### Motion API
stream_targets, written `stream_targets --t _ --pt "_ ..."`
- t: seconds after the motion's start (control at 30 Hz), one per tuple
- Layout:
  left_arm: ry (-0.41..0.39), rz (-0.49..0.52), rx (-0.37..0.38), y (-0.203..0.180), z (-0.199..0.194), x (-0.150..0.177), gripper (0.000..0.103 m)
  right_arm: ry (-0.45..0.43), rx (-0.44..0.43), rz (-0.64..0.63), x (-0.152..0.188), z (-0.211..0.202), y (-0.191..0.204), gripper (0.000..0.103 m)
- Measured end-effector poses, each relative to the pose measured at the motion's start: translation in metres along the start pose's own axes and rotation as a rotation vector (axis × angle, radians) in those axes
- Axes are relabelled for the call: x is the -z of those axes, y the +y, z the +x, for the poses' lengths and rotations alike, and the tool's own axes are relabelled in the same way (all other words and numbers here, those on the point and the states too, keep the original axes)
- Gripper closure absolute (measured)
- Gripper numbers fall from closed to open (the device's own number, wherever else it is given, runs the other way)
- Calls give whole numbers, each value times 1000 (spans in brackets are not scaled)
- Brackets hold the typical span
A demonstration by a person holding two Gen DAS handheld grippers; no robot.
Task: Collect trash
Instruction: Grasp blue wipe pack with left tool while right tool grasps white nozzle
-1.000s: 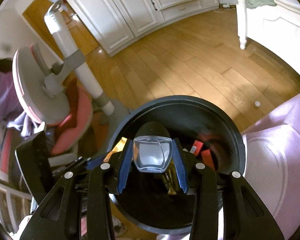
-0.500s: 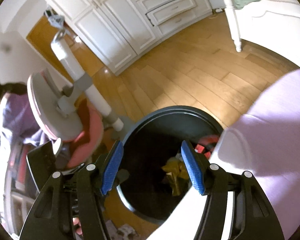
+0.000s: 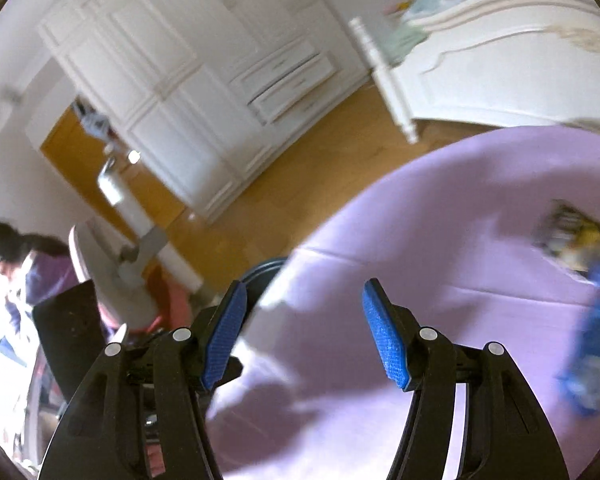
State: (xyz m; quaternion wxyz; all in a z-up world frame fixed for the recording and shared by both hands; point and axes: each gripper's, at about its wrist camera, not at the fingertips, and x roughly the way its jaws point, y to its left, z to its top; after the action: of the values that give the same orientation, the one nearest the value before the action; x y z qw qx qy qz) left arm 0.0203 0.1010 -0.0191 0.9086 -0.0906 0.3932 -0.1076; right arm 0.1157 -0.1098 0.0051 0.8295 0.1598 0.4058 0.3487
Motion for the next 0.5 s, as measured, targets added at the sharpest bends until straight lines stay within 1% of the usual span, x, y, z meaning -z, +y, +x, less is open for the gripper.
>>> stream_targets --t 0.17,0.23,0.33,0.43,0.5 --pt "34 93 74 -59 26 -9 23 -51 143 -7 16 -58 -50 42" --pt "43 120 90 -75 35 -12 23 -65 199 5 24 -82 -75 42" --pt "60 166 126 -103 54 -16 23 -71 274 4 35 -106 -101 42" --pt "81 211 143 -129 70 -17 23 -60 332 -12 46 -117 -115 42" --pt "89 245 157 -146 81 -19 15 -43 361 -27 52 -120 -125 42"
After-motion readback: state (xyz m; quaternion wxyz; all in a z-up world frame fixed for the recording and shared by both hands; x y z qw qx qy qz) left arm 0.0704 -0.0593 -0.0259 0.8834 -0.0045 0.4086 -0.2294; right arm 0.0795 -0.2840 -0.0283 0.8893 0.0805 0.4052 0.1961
